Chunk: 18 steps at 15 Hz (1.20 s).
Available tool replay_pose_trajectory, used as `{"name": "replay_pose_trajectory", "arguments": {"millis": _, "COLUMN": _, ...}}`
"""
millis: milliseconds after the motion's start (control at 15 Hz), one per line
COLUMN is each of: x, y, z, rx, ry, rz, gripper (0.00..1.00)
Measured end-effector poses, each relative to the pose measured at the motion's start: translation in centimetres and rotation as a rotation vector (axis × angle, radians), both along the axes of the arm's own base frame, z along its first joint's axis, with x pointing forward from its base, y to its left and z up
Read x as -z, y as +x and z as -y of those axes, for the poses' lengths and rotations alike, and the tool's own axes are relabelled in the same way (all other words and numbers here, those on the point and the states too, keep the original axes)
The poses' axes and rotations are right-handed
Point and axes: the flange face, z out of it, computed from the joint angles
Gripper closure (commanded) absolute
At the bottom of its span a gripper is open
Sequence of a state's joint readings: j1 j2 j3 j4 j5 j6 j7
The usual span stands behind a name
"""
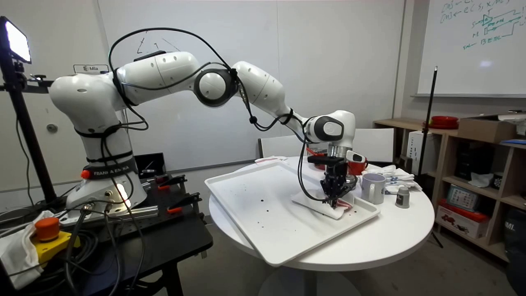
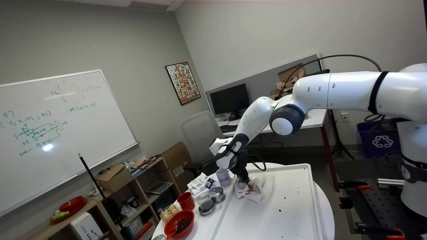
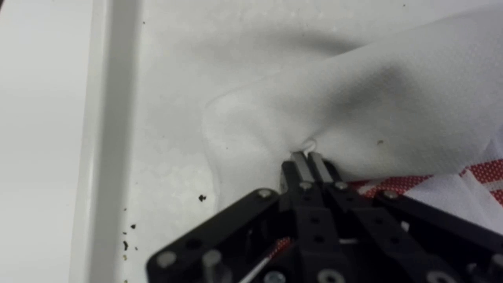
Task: Pick up the cloth from the table and clean the tray
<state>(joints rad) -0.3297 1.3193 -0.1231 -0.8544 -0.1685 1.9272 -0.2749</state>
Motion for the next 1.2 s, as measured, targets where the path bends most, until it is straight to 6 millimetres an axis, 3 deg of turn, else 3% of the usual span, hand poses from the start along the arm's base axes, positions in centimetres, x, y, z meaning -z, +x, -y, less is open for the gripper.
{"name": "replay_pose_trajectory", "arguments": {"millis": 733, "x": -0.4, "y": -3.3, "z": -1.9, "rx": -0.037, "ry": 0.023, "rz": 0.099, "gripper": 0.99}}
{"name": "replay_pose_trajectory", "arguments": {"millis": 1200, "x": -0.5, "y": -6.8, "z": -5.4, "rx": -0.157, "ry": 0.039, "rz": 0.159, "gripper": 0.99}}
